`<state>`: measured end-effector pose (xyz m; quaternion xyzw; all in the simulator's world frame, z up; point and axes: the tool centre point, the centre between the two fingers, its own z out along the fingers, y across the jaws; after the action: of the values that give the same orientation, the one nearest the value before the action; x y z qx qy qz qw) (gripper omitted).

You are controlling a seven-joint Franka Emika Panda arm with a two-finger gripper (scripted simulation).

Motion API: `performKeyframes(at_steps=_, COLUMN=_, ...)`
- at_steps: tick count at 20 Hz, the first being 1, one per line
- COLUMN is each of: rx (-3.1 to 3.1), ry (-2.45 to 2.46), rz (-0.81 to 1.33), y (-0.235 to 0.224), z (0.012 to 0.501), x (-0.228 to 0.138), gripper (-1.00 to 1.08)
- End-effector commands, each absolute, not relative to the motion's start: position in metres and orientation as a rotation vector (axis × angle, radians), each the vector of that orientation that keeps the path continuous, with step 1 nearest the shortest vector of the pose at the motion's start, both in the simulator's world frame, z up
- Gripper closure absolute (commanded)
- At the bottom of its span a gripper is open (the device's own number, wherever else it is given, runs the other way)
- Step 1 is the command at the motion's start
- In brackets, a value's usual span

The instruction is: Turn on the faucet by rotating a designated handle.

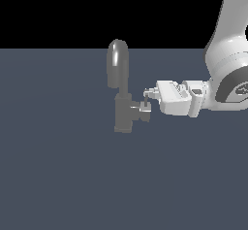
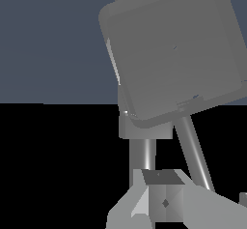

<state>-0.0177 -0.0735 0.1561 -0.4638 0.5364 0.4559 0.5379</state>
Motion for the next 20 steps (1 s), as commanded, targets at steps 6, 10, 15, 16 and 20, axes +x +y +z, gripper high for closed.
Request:
performKeyframes(at_steps=6, rx=-1.102, ry=1.275, rz=1.090, y=-0.071, z=0.149, x=-0.036, gripper=1.08)
performKeyframes(at_steps=10, rx=-1.100, ry=1.276, rz=1.094, y=-0.068, z=0.139, x=-0.053, gripper=1.08)
performKeyframes(at_steps=15, rx=-1.098, ry=1.277, rz=1.100, y=-0.065, z=0.128, x=-0.075, gripper=1.08)
performKeyframes(at_steps=16, rx=-1.098, ry=1.277, rz=1.100, y=-0.065, z=0.128, x=-0.075, gripper=1.08)
performKeyframes(at_steps=20, rx=-1.112, ry=1.261, rz=1.078, y=-0.066, z=0.124, x=-0.066, gripper=1.08)
